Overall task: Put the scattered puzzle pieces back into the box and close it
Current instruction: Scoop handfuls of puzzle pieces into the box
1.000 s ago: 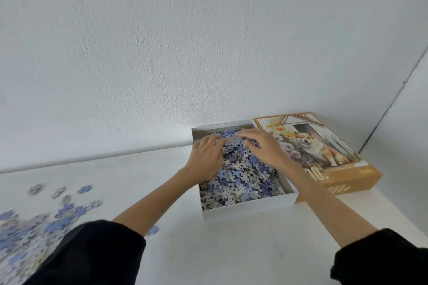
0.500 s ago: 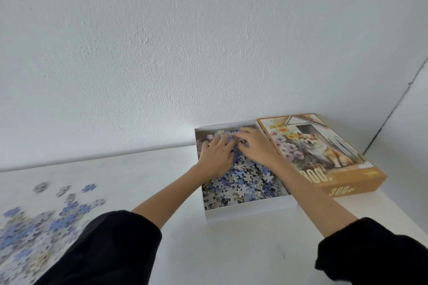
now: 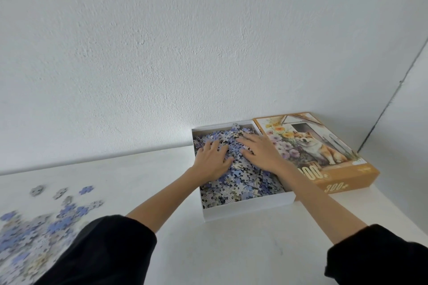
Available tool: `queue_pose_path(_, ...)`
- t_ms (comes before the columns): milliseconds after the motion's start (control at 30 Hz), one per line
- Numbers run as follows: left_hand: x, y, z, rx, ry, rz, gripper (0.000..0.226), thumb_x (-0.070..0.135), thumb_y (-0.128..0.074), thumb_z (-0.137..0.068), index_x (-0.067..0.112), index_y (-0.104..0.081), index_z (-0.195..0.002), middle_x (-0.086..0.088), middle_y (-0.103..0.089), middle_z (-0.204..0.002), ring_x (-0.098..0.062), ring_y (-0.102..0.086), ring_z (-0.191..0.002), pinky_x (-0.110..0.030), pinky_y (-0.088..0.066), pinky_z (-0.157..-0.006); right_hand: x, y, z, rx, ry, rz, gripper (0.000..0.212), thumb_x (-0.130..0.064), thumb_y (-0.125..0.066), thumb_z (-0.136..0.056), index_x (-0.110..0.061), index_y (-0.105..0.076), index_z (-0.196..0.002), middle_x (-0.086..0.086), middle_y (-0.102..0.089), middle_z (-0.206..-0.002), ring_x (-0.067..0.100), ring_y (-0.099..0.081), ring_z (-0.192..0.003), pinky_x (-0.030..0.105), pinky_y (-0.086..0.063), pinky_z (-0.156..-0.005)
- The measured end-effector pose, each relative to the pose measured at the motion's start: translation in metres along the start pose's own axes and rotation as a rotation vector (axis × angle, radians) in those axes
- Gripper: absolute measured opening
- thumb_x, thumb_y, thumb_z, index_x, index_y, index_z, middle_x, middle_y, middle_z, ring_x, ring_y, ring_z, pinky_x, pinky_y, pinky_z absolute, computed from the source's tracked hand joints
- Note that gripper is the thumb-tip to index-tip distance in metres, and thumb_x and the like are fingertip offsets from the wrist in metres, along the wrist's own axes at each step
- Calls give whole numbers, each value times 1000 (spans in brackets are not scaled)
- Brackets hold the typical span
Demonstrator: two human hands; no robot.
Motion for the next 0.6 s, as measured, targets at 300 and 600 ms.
queue_pose_path(300,7,5,15,-73,-46,73,43,29,-36,-96,10,-38,-134,-15,-27,-146,-29,-25,-134,-41,-25,-109,-14,-2,33,-345,11,-121,54,-15,-43,-93,-20,-26,-144,2,-21,-153,17,-17,-140,34,-19,-111)
queue_pose_path(600,11,3,40,-31,-59,-44,60,49,-32,-96,15,-22,-145,-12,-22,-150,-32,-20,-137,-43,-20,-113,-20,-12,56,-294,6,-18,53,-38,-29,-99,-26,-10,-147,2,-2,-156,20,4,-143,37,-5,-114)
Point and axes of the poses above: each hand's wrist, its own z-axis away from the middle knuckle, its own y-axis out of the back of the hand, x = y × z, the point moved 7 cm from there along -z, towards the middle knuckle
